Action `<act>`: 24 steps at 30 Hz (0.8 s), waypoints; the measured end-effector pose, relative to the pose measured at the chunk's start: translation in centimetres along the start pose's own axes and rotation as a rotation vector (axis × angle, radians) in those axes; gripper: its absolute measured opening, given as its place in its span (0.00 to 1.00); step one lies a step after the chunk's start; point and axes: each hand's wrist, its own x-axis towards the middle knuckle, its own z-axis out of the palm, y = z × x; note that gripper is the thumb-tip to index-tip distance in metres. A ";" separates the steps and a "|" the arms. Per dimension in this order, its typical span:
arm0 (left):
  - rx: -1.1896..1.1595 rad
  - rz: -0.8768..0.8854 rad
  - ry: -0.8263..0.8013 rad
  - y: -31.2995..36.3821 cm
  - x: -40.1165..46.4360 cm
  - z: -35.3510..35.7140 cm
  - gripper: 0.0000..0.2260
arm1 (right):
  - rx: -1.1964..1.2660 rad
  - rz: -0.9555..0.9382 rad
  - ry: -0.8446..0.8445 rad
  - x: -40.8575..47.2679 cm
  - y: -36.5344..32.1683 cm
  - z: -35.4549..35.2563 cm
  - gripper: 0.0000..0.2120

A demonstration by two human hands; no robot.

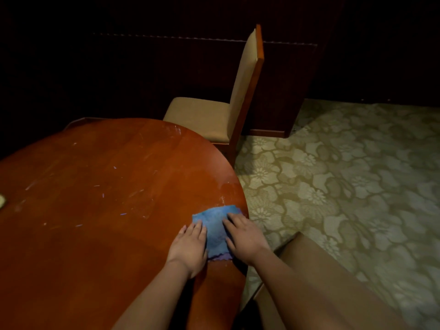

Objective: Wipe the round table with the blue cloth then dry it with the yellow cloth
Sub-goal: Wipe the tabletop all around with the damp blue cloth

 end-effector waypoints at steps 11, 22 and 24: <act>-0.498 -0.116 0.079 1.7 0.9 -1.3 0.11 | 0.280 0.217 -0.059 0.4 -1.3 -0.2 0.09; -1.324 -0.450 -0.030 0.9 3.1 -2.5 0.18 | 1.156 0.629 -0.149 3.3 -1.6 -1.5 0.21; -1.357 -0.448 -0.066 1.2 3.2 -2.3 0.19 | 1.254 0.702 -0.142 3.2 -1.7 -1.5 0.21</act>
